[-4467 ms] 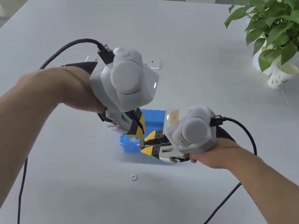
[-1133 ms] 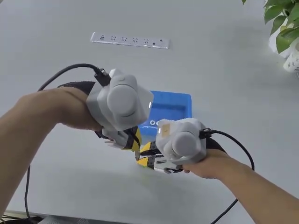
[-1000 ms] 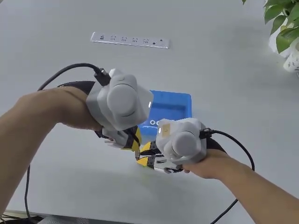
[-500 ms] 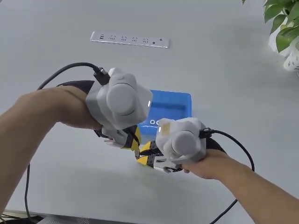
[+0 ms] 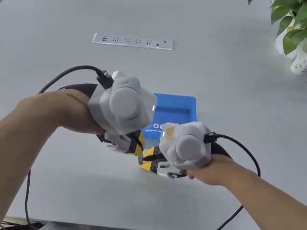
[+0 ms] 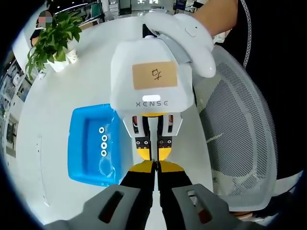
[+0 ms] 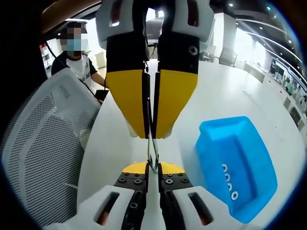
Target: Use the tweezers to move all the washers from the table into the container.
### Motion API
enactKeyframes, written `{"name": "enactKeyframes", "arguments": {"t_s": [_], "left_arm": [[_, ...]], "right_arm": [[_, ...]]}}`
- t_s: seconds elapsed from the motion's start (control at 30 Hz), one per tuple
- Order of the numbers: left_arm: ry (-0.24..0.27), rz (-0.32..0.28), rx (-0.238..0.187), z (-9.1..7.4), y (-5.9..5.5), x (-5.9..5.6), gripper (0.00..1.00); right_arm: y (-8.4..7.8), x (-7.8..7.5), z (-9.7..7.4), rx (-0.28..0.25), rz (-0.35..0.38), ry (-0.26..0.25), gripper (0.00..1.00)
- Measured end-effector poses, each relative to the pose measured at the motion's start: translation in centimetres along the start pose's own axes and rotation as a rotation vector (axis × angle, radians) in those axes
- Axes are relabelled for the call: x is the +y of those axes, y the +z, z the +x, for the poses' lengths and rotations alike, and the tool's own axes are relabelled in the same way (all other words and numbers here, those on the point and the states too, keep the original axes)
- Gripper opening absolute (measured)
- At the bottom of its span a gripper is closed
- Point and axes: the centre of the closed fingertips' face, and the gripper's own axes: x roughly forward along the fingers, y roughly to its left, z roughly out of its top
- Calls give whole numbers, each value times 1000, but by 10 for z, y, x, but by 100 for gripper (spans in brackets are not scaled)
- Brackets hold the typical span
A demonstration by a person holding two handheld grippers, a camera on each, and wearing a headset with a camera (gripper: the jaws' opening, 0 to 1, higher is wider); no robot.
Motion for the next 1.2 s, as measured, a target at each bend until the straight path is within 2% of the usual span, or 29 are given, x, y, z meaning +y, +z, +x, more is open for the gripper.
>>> {"name": "enactKeyframes", "arguments": {"t_s": [0.57,0.9,1.2], "left_arm": [[4,6,-7,-8,7,-2,5],[1,9,-9,-18,14,-4,5],[9,25,-3,-30,21,-1,5]], "right_arm": [[6,2,-9,-3,-13,-2,8],[13,5,-19,-12,-17,-12,8],[22,1,-30,-27,-23,-28,8]]}}
